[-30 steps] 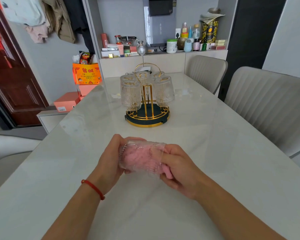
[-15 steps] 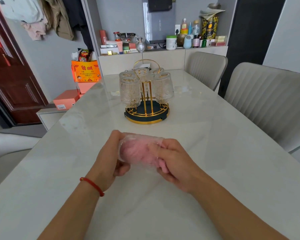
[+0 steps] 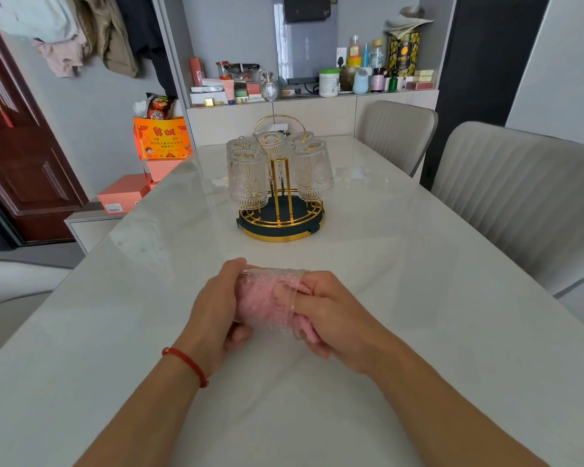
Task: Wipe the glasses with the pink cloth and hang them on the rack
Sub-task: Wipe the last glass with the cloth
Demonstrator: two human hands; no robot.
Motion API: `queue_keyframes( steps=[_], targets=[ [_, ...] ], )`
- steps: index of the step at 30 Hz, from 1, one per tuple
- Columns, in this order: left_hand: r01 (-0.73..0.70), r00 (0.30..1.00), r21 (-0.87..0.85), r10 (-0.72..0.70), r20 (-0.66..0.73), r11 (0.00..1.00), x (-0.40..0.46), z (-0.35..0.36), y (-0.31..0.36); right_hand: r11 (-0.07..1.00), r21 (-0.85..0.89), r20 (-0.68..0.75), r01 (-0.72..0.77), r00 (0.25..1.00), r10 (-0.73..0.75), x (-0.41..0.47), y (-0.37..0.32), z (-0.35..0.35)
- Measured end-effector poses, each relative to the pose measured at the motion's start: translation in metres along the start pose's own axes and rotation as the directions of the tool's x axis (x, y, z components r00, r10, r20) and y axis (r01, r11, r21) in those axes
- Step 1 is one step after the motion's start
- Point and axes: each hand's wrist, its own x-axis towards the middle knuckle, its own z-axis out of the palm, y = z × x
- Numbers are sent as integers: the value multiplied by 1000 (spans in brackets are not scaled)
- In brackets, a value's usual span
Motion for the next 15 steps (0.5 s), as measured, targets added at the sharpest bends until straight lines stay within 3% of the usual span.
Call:
queue_keyframes(
  steps=[2, 5, 7, 9, 11, 13, 15],
  targets=[
    [-116, 990, 9, 117, -83, 993, 1, 0, -1, 984, 168, 6, -55, 998, 55, 1, 4, 2],
    [-393, 915, 43, 395, -86, 919, -2, 2, 1, 856, 503, 100, -122, 992, 82, -1, 3, 6],
    [-373, 926, 16, 373, -61, 928, -3, 1, 4, 803, 582, 124, -126, 990, 66, -2, 2, 4],
    [-215, 974, -83, 221, 59, 973, -4, -4, 8, 886, 457, 70, -80, 996, 54, -2, 1, -1],
    [-50, 981, -167, 80, 178, 985, -6, -7, 11, 980, 201, 30, -10, 1000, 4, -2, -2, -2],
    [-20, 996, -110, 29, 79, 994, -5, -5, 12, 997, 72, 35, 34, 999, -36, -4, -3, 1],
    [-109, 991, -39, 106, -83, 993, 0, -3, 10, 991, 131, 34, 5, 999, -10, -4, -1, 2]
  ],
)
